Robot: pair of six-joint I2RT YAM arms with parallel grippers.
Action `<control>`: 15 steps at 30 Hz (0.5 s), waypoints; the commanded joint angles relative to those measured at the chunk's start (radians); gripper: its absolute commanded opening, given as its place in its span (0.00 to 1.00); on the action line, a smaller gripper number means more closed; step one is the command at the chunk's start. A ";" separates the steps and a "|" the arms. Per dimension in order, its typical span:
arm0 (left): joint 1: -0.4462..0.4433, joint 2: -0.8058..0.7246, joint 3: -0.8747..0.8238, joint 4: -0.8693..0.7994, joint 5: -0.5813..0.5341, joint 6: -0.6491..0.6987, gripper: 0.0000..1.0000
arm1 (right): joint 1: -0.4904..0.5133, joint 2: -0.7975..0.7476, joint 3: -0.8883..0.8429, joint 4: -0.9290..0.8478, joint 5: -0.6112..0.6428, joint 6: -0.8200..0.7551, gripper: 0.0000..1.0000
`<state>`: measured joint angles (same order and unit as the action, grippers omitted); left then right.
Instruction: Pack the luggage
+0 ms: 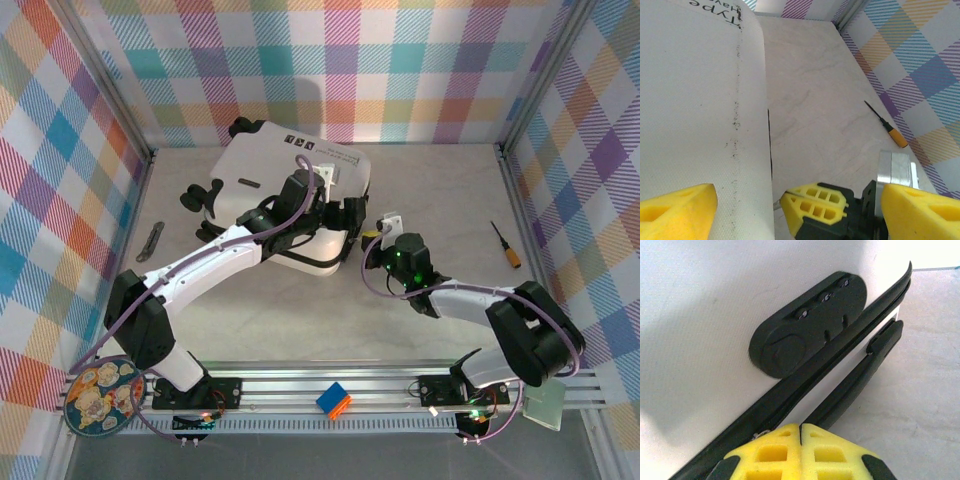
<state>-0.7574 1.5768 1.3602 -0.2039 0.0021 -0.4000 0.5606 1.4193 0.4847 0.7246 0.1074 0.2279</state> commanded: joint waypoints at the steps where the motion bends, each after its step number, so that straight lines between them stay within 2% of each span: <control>1: 0.004 -0.036 -0.024 -0.061 0.005 -0.030 0.85 | -0.053 0.017 0.045 0.045 0.042 0.005 0.00; 11: 0.004 -0.064 -0.061 -0.056 0.007 -0.032 0.84 | -0.105 0.084 0.090 0.055 -0.045 0.007 0.00; 15: 0.007 -0.062 -0.060 -0.066 0.010 -0.021 0.84 | -0.117 0.104 0.054 0.141 -0.273 -0.023 0.03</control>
<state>-0.7574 1.5333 1.3193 -0.2096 0.0029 -0.4110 0.4500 1.5124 0.5514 0.7708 -0.0063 0.2234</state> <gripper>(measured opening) 0.840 0.054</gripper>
